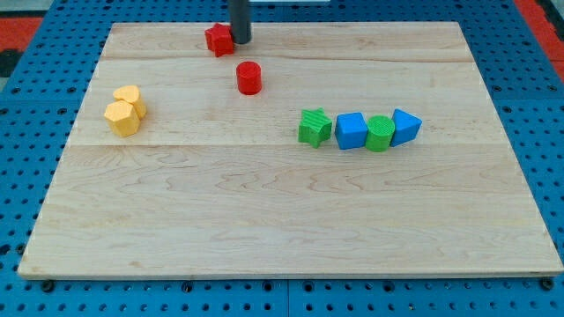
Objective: Push the red star to the top left
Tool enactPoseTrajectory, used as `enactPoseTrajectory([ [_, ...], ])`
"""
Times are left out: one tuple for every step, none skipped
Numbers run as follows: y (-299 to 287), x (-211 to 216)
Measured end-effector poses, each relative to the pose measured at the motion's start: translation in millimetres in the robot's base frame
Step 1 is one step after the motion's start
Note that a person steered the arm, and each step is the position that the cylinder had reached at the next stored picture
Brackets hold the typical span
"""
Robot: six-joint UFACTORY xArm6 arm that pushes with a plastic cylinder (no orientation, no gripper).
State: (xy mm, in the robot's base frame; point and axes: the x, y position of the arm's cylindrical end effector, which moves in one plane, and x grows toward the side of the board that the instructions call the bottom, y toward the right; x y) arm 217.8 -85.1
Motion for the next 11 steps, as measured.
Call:
enactPoseTrajectory([
  [-68,-16],
  [-73,-17],
  [-37,0],
  [-51,17],
  [-101,17],
  [-144,13],
  [-148,28],
  [-152,63],
  [-206,60],
  [-220,41],
  [-205,23],
])
